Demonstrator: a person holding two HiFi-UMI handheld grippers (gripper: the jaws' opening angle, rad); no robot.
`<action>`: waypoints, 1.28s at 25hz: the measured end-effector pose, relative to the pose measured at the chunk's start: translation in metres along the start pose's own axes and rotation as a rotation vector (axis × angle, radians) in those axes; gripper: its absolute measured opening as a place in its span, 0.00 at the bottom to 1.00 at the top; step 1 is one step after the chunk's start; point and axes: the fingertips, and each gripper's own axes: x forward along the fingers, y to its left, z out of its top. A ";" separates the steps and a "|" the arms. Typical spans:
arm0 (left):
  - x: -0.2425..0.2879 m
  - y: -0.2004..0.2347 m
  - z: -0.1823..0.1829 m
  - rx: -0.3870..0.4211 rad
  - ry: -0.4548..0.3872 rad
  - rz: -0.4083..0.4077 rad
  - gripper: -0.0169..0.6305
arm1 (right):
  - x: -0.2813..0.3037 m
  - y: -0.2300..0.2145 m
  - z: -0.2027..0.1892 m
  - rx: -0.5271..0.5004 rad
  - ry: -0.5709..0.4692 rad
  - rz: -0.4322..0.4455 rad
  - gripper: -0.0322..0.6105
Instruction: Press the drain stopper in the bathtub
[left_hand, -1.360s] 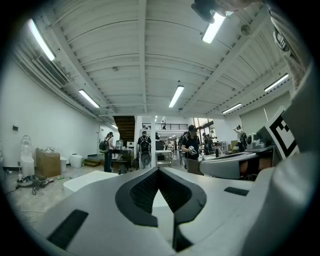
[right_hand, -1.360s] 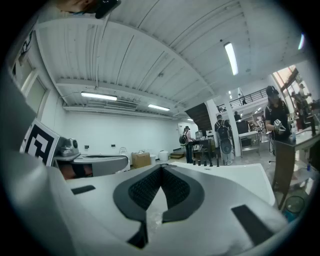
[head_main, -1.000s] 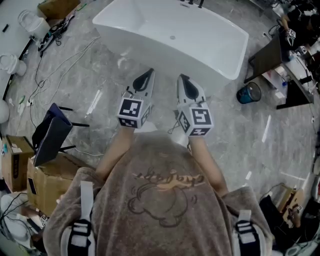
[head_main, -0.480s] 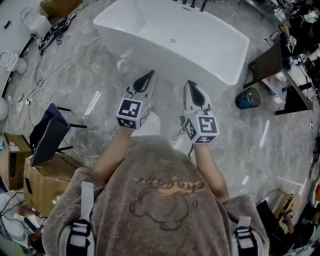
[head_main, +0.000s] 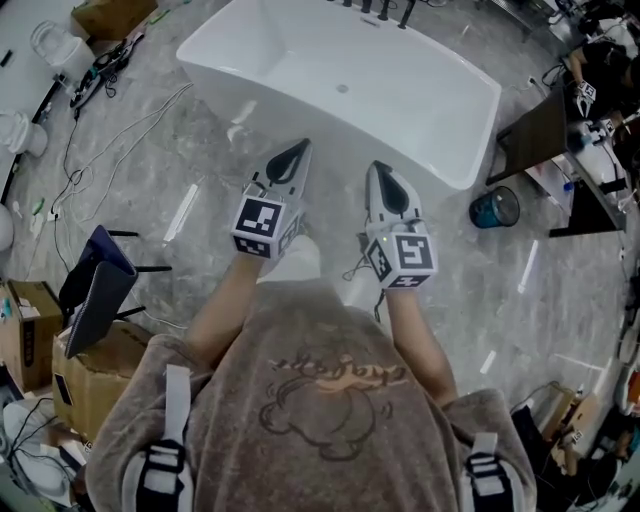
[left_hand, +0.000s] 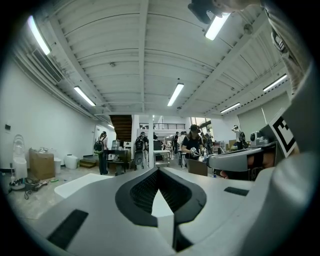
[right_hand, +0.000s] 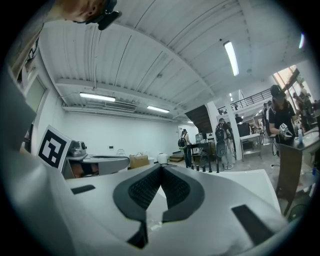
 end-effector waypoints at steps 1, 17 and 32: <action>0.008 0.005 0.001 0.000 0.001 -0.003 0.03 | 0.009 -0.003 0.002 0.001 0.000 0.001 0.05; 0.127 0.085 0.017 0.003 0.011 -0.101 0.03 | 0.141 -0.054 0.024 0.022 -0.009 -0.089 0.05; 0.193 0.135 0.015 0.013 0.010 -0.159 0.03 | 0.212 -0.088 0.029 0.008 -0.003 -0.163 0.05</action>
